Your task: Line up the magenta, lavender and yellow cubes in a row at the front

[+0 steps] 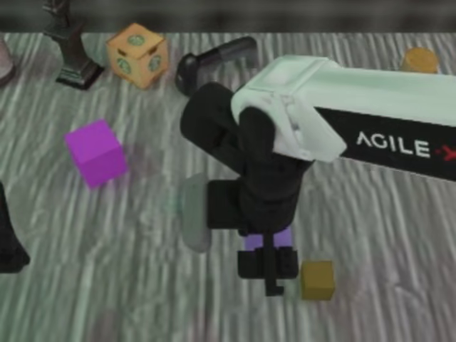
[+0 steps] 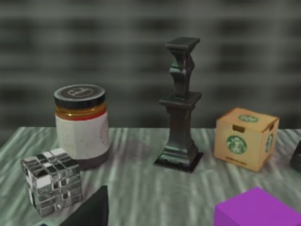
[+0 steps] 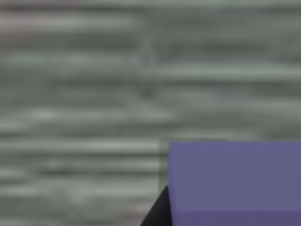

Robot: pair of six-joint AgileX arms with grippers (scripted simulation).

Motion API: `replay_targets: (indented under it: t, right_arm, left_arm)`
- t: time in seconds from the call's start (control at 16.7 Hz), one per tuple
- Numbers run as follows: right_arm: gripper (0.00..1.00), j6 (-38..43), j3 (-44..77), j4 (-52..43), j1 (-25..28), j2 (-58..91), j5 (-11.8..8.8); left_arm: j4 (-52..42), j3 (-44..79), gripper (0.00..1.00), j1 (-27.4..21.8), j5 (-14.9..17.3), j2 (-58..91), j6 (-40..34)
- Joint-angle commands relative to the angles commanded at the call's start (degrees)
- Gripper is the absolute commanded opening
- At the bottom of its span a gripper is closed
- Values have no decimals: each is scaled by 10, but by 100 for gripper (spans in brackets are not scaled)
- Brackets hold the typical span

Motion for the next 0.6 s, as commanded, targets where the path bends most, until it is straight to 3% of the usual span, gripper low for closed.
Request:
replay_targets:
  t: [0.36,0.6]
  right_arm:
    - [0,0,-75,113,1,34,0]
    - [0,1,-90,134,1,42,1]
  left_arm:
    - [0,0,100,0,0,0,0]
    - [0,0,100,0,0,0,0]
